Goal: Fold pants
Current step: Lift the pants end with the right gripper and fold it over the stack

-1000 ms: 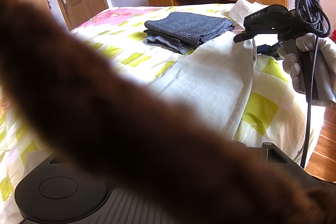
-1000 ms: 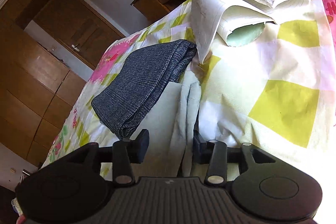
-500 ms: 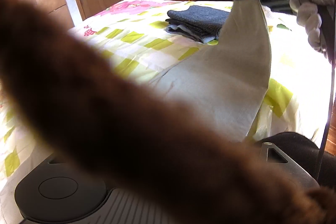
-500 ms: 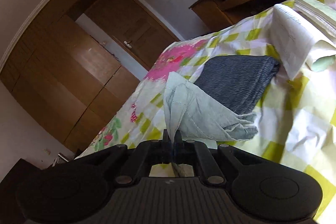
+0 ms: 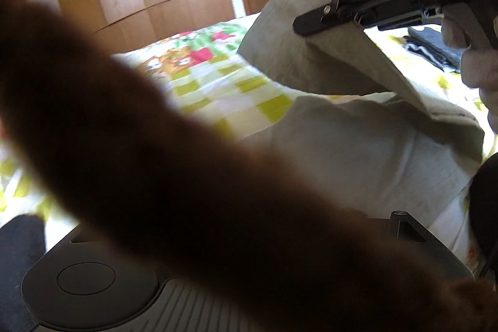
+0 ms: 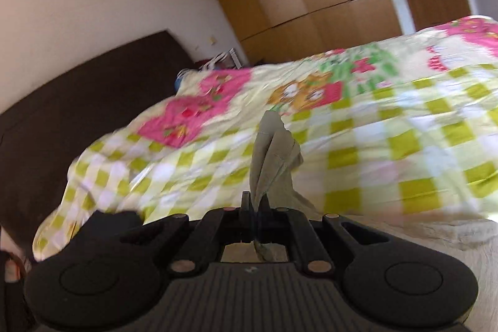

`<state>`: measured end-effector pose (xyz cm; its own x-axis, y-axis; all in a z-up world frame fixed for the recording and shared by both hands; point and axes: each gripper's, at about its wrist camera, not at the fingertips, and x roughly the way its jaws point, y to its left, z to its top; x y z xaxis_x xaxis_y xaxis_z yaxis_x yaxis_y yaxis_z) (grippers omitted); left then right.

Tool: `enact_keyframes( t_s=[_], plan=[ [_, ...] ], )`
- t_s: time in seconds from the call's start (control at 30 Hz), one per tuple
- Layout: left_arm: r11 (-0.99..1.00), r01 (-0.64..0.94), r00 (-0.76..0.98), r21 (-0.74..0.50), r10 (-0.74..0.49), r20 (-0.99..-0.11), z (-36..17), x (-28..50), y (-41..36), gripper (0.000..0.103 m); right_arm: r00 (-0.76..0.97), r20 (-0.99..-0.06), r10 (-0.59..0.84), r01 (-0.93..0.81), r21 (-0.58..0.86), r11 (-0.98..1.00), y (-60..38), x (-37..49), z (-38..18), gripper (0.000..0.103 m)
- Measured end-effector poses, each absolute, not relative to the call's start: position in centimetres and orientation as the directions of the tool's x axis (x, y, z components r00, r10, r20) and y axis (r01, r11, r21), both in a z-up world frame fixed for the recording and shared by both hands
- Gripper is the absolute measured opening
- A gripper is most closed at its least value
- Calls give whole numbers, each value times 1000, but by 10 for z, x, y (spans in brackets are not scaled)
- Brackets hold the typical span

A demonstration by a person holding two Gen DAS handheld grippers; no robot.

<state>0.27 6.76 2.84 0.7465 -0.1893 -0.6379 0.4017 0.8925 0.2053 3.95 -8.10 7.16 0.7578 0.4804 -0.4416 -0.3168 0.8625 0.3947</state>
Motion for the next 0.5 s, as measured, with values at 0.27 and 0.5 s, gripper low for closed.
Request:
enact_keyframes(
  t_s=[0.27,0.5],
  plan=[
    [946,293,737,139,-131,-663,16,-15,128,82,602,-632,489,-477,206,854,16,30,-3,21],
    [958,280,744,62,-176,-644,10,-18,142,82,637,-640,429,-489,95,867,27,33,13,23]
  ],
)
